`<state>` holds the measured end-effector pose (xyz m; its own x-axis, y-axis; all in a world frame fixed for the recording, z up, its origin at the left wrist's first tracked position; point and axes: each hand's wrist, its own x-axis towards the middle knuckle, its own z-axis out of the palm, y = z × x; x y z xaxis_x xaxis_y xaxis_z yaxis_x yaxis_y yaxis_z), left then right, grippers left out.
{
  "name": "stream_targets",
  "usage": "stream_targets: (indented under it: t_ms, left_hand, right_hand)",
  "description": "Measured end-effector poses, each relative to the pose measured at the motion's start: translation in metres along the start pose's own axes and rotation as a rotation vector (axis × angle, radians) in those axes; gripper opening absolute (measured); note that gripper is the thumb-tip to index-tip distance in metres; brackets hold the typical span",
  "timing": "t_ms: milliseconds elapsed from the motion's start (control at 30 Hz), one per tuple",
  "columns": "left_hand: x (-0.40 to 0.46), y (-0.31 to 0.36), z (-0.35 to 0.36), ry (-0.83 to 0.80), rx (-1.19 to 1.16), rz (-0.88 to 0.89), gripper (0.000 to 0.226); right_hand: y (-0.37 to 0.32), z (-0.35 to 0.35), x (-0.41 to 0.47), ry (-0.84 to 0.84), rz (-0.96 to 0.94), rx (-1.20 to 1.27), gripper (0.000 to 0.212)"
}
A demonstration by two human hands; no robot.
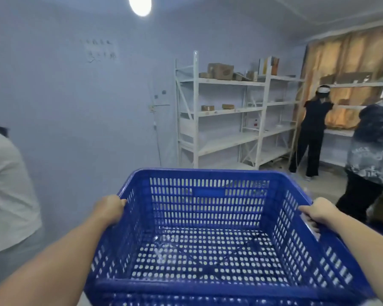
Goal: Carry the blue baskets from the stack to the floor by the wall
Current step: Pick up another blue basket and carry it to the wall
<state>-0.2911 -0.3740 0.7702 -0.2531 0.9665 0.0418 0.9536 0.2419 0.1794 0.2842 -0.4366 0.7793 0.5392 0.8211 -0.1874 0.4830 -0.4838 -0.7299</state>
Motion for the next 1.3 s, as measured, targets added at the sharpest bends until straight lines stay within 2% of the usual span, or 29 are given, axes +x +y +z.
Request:
stream_targets:
  t_ms: [167,400,767,933,1167,1300]
  left_hand:
    - [0.042,-0.044,0.006,0.043,-0.091,-0.205,0.043]
    - [0.117,-0.091,0.012,0.095,-0.068,-0.365,0.039]
    - [0.299,-0.137,0.037,0.059,-0.076,-0.450,0.037]
    - [0.385,-0.136,0.043,0.013,0.040,-0.432,0.033]
    - [0.498,-0.150,0.072,0.099,-0.087,-0.646,0.040]
    - [0.548,-0.152,0.076,0.114,-0.064,-0.733,0.032]
  right_hand:
    - [-0.084,0.072,0.066,-0.112,-0.127,-0.039,0.039]
    - [-0.192,0.186,0.140,-0.215,-0.233,-0.134,0.047]
    - [-0.329,0.342,0.278,-0.222,-0.266,-0.237,0.042]
    - [-0.382,0.418,0.368,-0.301,-0.289,-0.223,0.037]
    - [-0.476,0.528,0.484,-0.403,-0.358,-0.203,0.037]
    - [-0.531,0.590,0.535,-0.445,-0.399,-0.234,0.037]
